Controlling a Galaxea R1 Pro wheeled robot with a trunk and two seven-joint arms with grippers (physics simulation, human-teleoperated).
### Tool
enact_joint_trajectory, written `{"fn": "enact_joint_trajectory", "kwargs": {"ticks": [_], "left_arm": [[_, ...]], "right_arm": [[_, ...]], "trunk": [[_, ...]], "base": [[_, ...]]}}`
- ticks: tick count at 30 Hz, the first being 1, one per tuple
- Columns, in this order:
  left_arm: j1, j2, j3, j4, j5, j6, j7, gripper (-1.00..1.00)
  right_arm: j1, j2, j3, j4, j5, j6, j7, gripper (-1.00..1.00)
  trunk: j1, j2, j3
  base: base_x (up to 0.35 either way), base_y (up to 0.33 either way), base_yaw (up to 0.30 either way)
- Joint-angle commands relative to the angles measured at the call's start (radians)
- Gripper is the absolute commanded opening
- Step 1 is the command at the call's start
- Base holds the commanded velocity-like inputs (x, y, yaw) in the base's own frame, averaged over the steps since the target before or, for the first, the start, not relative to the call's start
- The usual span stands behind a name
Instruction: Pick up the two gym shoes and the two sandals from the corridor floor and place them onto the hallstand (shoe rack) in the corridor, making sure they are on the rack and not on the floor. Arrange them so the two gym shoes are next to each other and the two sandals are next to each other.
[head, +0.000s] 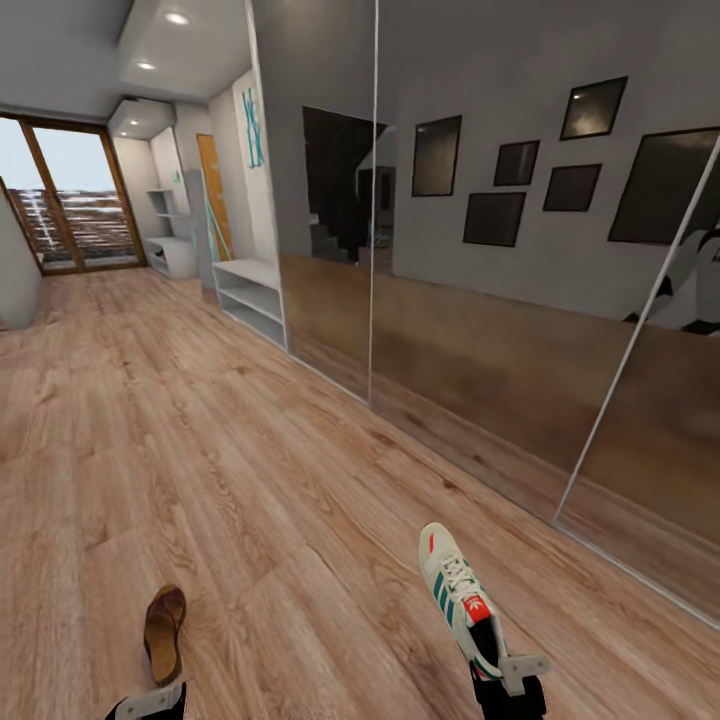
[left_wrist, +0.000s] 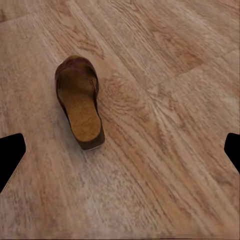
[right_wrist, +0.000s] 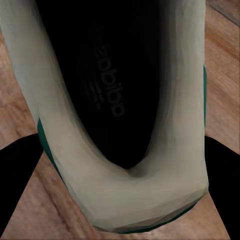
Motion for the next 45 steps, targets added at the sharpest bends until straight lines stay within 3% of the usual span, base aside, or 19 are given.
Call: {"fn": "enact_joint_trajectory", "kwargs": {"ticks": [1,37,45], "left_arm": [[-0.001,0.0,0.003,0.001,0.001,-0.003,-0.003,1.0],[-0.001,0.0,0.003,0.001,0.001,-0.005,-0.001,1.0],[-0.001,0.0,0.003,0.001,0.001,-0.005,-0.001,1.0]], "right_arm": [[0.0,0.0,-0.008,0.001,0.011,-0.003,-0.004,-1.0],[0.0,0.0,-0.008,0.001,0.011,-0.003,-0.004,-1.0],[0.0,0.0,-0.008,0.001,0.011,-0.003,-0.004,-1.0]], "trunk": [[0.0,0.0,-0.002],[0.0,0.0,-0.026],[0.0,0.0,-0.031]], "base": [[0.0,0.0,0.274],[0.0,-0.001,0.271],[0.098,-0.193,0.271]]}}
